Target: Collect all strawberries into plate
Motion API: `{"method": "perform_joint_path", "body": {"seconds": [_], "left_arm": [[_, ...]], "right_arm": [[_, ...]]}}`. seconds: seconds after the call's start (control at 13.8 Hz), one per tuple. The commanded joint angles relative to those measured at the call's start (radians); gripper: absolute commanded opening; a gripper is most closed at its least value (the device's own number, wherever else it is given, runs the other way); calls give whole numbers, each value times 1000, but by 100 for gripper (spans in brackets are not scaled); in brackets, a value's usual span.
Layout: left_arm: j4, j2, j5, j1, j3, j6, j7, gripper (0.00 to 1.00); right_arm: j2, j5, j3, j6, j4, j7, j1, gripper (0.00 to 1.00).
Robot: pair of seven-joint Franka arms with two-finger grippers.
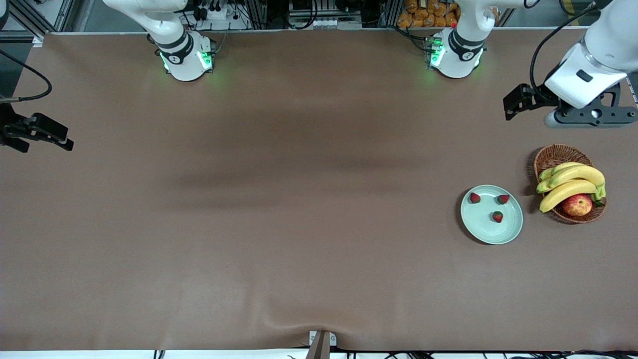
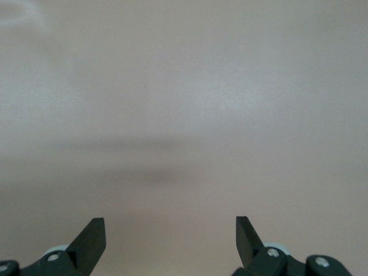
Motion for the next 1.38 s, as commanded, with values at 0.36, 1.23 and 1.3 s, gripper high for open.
{"method": "perform_joint_path", "body": {"seconds": [0.36, 1.23, 1.3], "left_arm": [[52, 1, -21, 18, -1, -55, 66, 100], [72, -2, -30, 21, 0, -70, 49, 100], [70, -2, -30, 21, 0, -70, 49, 100]], "right_arm": [[-3, -19, 4, -14, 8, -2, -4, 100], [-3, -19, 4, -14, 9, -2, -4, 100], [-3, -19, 4, -14, 9, -2, -4, 100]]}}
